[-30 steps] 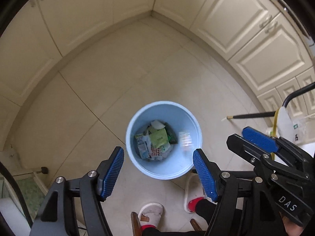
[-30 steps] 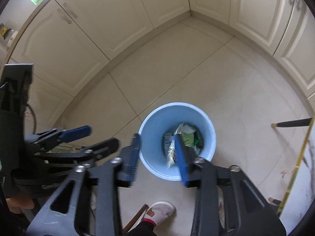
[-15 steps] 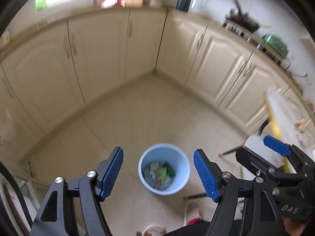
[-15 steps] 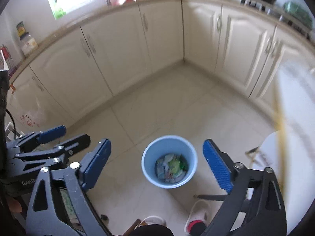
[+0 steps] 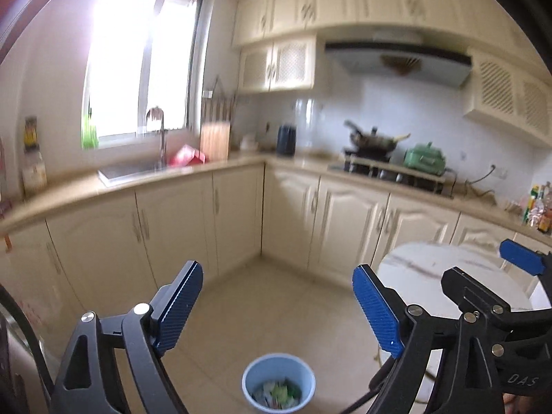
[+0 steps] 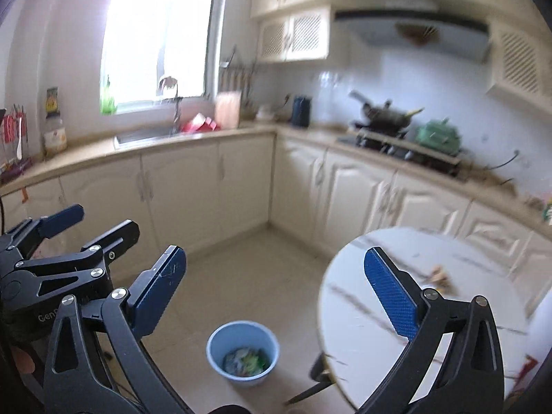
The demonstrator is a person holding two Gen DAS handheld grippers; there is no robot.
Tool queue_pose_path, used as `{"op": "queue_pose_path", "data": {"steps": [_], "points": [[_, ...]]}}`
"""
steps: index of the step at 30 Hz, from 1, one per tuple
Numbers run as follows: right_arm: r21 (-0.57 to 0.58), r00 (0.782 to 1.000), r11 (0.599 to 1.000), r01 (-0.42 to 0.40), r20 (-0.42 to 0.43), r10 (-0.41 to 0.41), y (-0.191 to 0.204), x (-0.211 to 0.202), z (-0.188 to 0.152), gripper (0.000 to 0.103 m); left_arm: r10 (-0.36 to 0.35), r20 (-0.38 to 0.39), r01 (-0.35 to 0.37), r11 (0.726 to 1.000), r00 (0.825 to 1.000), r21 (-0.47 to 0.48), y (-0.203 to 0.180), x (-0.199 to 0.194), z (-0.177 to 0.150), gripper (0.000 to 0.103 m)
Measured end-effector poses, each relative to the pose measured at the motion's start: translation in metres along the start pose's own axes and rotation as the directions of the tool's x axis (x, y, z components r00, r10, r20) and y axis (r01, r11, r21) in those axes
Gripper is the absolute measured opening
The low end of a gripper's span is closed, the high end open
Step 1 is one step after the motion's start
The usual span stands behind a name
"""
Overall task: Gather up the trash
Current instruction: 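Swing both tools back toward the table, then lower the left tool onto the white-and-yellow snack packet and close it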
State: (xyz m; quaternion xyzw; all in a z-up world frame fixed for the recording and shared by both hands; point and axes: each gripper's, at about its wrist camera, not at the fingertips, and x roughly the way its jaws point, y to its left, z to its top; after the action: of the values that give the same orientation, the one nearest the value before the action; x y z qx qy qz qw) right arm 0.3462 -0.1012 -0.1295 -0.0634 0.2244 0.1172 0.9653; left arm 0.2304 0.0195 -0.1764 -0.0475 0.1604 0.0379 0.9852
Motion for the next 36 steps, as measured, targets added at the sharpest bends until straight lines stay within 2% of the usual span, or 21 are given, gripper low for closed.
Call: {"op": "queue_pose_path", "data": {"steps": [4,8,9,11,15,19,22,28,36], "points": [[0.011,0.995,0.999,0.049,0.081,-0.05,-0.007,-0.054,0.008,0.103,-0.018,0.084,0.016,1.0,0.996,0.018,-0.029,-0.043,-0.024,0.088],[0.035,0.985,0.996,0.081,0.153,-0.085,-0.017,-0.102,0.01,0.103,-0.017,0.183,0.009,0.999,0.983,0.043,-0.042,-0.084,-0.051,0.093],[0.037,0.982,0.995,0.089,0.166,-0.094,-0.018,-0.11,0.01,0.103,-0.015,0.201,0.006,0.999,0.98,0.045,-0.035,-0.093,-0.08,0.094],[0.044,0.975,0.993,0.106,0.194,-0.112,-0.023,-0.127,0.008,0.103,-0.012,0.249,-0.002,0.999,0.968,0.054,-0.045,-0.106,-0.101,0.094],[0.064,0.958,0.988,0.14,0.243,-0.152,-0.032,-0.154,0.005,0.103,-0.025,0.285,0.005,0.998,0.958,0.07,-0.062,-0.122,-0.153,0.095],[0.089,0.943,0.98,0.178,0.271,-0.196,-0.042,-0.173,-0.001,0.103,-0.049,0.299,0.024,0.996,0.953,0.089,-0.063,-0.137,-0.175,0.095],[0.102,0.938,0.976,0.193,0.272,-0.214,-0.051,-0.181,-0.005,0.103,-0.061,0.304,0.032,0.994,0.951,0.1,-0.067,-0.146,-0.18,0.095],[0.124,0.932,0.969,0.212,0.273,-0.239,-0.067,-0.189,-0.01,0.103,-0.081,0.305,0.047,0.992,0.949,0.117,-0.069,-0.15,-0.166,0.095],[0.162,0.93,0.957,0.242,0.241,-0.276,-0.092,-0.18,-0.019,0.103,-0.11,0.265,0.07,0.985,0.958,0.155,-0.088,-0.114,-0.122,0.095]]}}
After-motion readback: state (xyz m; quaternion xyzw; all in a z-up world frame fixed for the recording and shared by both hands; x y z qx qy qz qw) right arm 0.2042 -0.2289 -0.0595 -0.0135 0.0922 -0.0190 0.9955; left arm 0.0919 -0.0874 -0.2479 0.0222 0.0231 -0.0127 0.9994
